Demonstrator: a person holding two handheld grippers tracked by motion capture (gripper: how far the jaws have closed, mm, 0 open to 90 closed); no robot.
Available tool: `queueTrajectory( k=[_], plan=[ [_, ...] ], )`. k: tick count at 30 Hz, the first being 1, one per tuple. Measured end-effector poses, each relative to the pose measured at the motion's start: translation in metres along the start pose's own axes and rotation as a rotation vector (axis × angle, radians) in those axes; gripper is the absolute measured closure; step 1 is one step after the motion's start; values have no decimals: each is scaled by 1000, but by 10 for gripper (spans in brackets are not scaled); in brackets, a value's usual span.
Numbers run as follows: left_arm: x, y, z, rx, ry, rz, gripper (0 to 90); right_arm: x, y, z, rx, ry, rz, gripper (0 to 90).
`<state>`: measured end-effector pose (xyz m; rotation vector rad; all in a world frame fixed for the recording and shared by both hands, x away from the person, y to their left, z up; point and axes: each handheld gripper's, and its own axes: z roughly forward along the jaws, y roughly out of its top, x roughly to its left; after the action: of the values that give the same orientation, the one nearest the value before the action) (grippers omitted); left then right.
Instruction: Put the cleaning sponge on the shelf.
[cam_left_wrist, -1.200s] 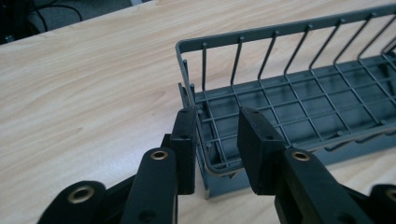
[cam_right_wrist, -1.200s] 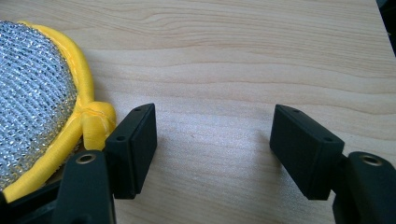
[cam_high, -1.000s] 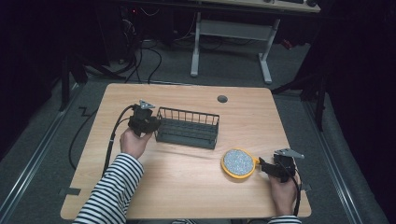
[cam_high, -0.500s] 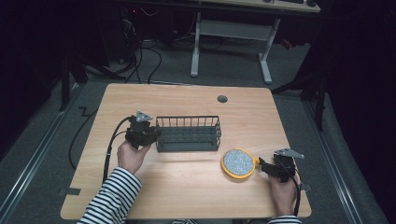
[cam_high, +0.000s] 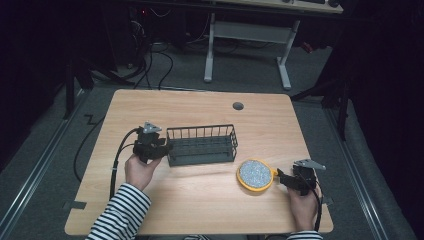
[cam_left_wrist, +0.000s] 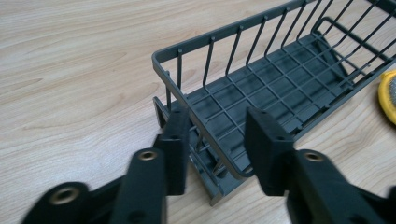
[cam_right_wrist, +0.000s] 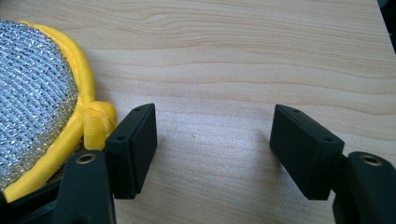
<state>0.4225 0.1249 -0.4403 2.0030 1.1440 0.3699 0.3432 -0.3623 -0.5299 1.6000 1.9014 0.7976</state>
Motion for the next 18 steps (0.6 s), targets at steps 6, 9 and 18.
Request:
queueTrajectory(
  k=[6, 9, 18],
  plan=[
    [5, 0, -7, -20, -1, -17, 403, 0, 0, 0, 0, 0, 2, 322],
    [8, 0, -15, -41, 6, -15, 391, 0, 0, 0, 1, 0, 2, 322],
    [15, -7, -34, -90, 15, -8, 382, 0, 0, 0, 2, -1, 4, 321]
  ],
)
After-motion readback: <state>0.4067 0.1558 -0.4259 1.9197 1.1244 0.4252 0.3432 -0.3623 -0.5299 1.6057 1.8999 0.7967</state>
